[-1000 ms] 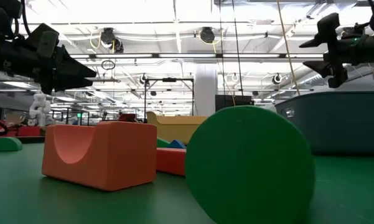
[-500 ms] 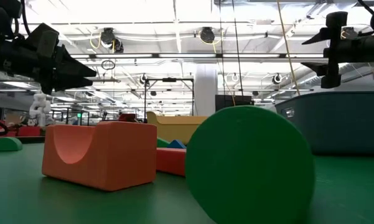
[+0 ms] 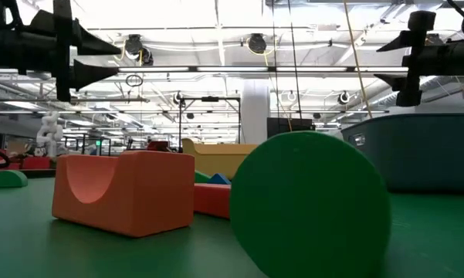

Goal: Sort & place blocks by color
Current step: Put the right blue block into the white bin

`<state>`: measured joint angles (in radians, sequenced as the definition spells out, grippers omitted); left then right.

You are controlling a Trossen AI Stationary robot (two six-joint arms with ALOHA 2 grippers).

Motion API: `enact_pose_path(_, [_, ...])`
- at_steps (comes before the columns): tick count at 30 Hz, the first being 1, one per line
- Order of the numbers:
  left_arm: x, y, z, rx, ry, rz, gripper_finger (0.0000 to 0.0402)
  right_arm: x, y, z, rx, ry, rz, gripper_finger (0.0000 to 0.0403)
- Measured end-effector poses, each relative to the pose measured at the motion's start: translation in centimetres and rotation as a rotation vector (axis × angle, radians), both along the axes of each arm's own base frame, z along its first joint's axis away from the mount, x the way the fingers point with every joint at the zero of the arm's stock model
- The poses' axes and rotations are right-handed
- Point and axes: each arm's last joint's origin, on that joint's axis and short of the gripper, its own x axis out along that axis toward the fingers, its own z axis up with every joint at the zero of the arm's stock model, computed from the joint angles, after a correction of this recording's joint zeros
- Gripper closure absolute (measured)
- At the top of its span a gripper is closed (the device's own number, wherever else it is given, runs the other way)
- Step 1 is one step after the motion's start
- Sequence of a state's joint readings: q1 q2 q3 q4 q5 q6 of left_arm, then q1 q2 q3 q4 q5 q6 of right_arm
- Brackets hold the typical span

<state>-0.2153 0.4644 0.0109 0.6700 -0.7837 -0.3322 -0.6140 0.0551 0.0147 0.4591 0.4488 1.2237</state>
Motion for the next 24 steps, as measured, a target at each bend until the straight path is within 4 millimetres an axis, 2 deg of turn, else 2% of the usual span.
enact_pose_path(6, [-0.1,0.1,0.1,-0.099,-0.073,0.016,0.016,0.1,-0.1,-0.4,-0.015,0.118,-0.027,0.0161])
enact_pose_path(13, [-0.1,0.2,0.1,-0.197,-0.137,0.038,0.016,0.0,0.0,0.0,0.013,-0.02,0.013,0.0161])
enact_pose_path(20, [-0.2,0.6,0.1,-0.156,-0.113,0.09,0.016,0.2,-0.2,-0.7,0.016,0.127,-0.018,0.0161])
enact_pose_path(24, [-0.2,1.1,0.4,-0.189,-0.18,0.085,0.016,0.2,-0.1,-0.7,0.06,0.033,0.015,0.0161])
